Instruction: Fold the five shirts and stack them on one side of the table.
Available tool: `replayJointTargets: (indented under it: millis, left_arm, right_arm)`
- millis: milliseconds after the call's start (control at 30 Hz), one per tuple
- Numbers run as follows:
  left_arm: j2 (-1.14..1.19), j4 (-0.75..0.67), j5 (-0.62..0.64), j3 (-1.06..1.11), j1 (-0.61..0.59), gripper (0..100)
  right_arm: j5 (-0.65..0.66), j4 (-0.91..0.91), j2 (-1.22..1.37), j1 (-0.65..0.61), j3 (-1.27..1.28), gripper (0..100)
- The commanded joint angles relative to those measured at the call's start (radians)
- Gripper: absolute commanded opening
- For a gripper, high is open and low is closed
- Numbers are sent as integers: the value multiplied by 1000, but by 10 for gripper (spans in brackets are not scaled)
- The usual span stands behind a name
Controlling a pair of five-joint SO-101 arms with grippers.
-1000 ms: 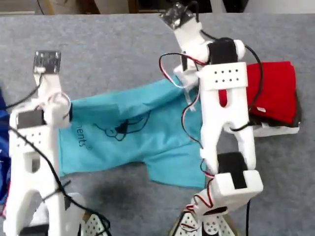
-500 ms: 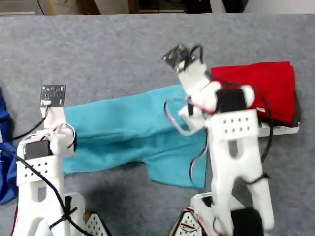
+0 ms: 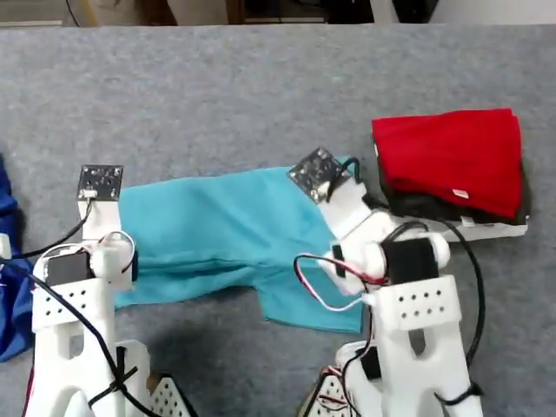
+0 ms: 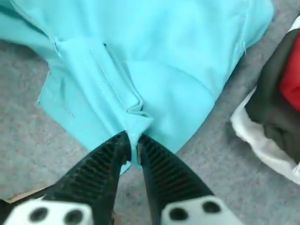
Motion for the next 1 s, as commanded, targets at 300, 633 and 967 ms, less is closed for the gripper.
replayJointTargets:
  millis: [300, 633, 967]
  left_arm:
    - [-16, 63, -135, -11, -55, 19]
    - [-16, 207, -316, -46, 26, 143]
    - [-18, 419, -529, -364, -95, 48]
  right_arm:
    - [66, -3, -22, -4, 25, 2]
    - [72, 28, -45, 30, -56, 227]
    - [29, -51, 13, 28, -225, 80]
